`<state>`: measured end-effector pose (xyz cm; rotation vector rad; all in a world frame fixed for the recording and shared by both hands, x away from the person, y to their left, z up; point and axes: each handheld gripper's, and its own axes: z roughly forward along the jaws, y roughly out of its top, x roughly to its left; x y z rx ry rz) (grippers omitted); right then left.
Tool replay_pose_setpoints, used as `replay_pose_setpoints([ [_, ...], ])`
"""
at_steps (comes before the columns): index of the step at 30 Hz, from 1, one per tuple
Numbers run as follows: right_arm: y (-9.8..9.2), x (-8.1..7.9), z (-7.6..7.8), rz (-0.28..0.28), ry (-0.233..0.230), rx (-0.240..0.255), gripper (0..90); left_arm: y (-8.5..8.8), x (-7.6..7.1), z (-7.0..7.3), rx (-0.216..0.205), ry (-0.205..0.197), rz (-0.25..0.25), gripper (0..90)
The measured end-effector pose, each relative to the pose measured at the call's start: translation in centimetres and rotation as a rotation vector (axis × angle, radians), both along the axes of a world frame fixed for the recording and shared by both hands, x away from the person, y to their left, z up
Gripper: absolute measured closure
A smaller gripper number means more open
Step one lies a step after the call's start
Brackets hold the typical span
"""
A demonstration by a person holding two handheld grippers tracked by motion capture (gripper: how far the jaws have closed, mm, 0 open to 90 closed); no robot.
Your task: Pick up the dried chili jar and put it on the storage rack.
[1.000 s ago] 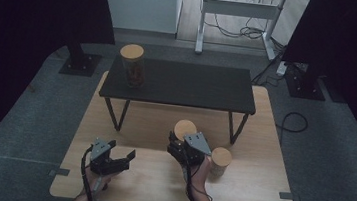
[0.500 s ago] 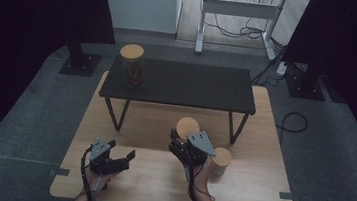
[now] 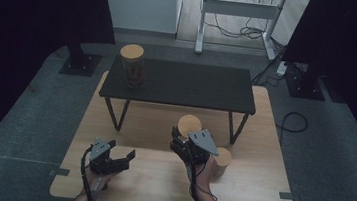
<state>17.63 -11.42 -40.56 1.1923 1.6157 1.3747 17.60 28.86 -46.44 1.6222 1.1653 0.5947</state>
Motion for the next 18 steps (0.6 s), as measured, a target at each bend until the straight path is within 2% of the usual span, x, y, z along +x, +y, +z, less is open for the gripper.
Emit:
replay_pose_setpoints([
  [18, 0.0, 0.2, 1.5, -0.005, -0.019, -0.011, 25.5, 0.1, 0.0, 0.0, -0.003, -0.002, 0.005, 9.3],
])
